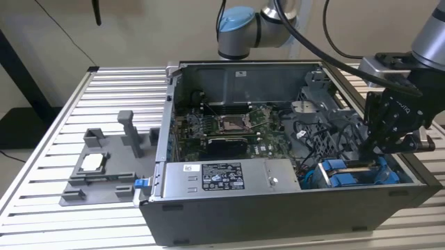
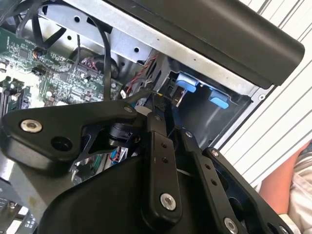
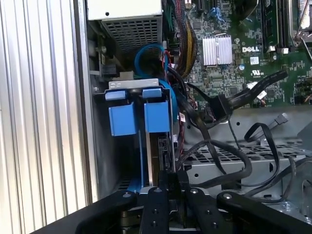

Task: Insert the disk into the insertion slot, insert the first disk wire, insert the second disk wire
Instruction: 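Insert the first disk wire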

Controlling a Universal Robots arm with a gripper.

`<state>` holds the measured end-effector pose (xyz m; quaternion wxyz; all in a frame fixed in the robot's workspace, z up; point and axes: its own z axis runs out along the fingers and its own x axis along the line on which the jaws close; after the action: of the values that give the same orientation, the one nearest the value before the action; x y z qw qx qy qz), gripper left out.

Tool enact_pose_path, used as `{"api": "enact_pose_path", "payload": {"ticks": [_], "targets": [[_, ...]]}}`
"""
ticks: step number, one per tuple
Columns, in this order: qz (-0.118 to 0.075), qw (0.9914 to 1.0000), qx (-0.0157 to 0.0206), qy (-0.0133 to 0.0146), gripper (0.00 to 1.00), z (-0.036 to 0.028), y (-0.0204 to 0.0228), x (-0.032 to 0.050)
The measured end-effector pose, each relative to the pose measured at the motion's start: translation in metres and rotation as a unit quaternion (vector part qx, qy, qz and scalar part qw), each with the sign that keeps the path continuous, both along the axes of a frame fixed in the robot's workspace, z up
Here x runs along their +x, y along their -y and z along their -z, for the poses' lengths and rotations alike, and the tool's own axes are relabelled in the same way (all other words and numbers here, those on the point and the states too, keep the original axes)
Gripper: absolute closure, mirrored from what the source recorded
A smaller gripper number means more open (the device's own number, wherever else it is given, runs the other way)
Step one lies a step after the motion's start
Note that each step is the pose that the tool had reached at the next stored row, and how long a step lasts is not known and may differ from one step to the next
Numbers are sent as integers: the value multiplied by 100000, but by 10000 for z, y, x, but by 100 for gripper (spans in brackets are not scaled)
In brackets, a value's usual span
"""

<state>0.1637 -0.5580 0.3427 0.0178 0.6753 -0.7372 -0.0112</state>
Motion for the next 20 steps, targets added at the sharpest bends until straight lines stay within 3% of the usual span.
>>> {"api": "enact_pose_path", "payload": {"ticks": [5, 20], "targets": [[-221, 100000, 103, -74, 81, 1, 37, 2], [-1338, 99991, 218, -10, 81, 27, 0, 2]]}}
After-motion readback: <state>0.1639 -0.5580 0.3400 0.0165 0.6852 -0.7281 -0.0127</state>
